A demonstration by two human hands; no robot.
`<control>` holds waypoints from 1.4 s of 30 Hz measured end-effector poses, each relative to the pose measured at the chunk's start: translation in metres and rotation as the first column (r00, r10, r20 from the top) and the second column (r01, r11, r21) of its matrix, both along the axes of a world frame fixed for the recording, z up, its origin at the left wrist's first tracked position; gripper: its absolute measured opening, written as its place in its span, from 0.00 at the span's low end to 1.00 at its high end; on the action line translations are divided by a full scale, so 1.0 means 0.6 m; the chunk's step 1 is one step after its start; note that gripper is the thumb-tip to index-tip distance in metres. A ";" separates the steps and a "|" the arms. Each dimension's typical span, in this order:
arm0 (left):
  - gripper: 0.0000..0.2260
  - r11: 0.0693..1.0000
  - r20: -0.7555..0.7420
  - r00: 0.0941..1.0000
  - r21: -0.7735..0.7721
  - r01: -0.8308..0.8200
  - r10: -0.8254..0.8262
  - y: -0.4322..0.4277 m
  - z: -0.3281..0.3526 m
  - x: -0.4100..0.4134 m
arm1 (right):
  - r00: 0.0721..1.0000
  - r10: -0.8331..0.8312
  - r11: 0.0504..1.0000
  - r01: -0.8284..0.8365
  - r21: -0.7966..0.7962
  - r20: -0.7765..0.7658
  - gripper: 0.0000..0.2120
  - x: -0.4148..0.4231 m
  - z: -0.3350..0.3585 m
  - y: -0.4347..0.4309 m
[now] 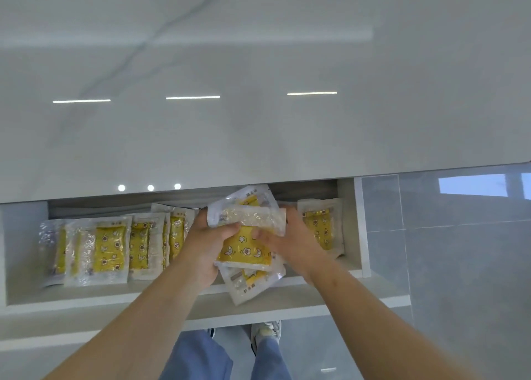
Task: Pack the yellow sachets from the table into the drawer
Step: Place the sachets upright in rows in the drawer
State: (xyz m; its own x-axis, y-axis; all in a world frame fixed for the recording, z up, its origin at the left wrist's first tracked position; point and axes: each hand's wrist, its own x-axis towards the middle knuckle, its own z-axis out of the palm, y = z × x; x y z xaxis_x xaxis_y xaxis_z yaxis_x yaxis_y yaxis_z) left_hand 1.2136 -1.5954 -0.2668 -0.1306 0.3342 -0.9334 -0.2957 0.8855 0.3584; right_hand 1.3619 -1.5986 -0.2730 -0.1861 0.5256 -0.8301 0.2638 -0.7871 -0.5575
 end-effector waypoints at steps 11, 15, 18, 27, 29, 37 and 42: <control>0.07 0.989 0.018 0.993 -0.090 -0.114 0.117 -0.012 -0.003 -0.015 | 0.956 -0.041 0.993 0.007 0.119 0.290 0.11 -0.001 -0.010 -0.004; 0.04 0.980 0.055 0.981 -0.080 -0.180 0.184 -0.022 -0.002 -0.011 | 0.933 0.009 0.995 -0.045 0.091 0.359 0.07 0.005 -0.017 -0.007; 0.05 0.985 0.021 0.985 -0.031 -0.168 0.169 -0.024 -0.007 -0.012 | 0.911 0.085 0.984 -0.140 0.110 0.403 0.08 0.012 -0.017 -0.006; 0.07 0.994 -0.114 0.991 0.090 -0.060 0.070 -0.011 -0.021 -0.021 | 0.893 0.046 0.947 -0.181 0.264 0.448 0.08 0.017 -0.023 0.016; 0.07 0.995 -0.129 0.990 0.092 -0.047 0.059 -0.011 -0.026 -0.027 | 0.897 0.022 0.935 -0.175 0.309 0.442 0.08 0.015 -0.023 0.021; 0.09 0.985 -0.232 0.972 0.155 0.081 -0.044 -0.004 -0.041 -0.040 | 0.897 -0.005 0.939 -0.148 0.311 0.442 0.11 -0.002 -0.031 0.033; 0.08 0.984 -0.284 0.955 0.124 0.130 -0.090 -0.002 -0.050 -0.061 | 0.842 -0.171 0.955 0.013 0.298 0.511 0.13 0.010 -0.041 0.029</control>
State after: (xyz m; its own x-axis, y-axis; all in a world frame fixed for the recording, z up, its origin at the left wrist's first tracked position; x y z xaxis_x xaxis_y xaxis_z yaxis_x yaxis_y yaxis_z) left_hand 1.1769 -1.5965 -0.2966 -0.3319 0.4851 -0.8090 -0.0713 0.8423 0.5343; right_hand 1.3680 -1.5812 -0.2977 0.2973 0.7362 -0.6079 0.5125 -0.6603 -0.5490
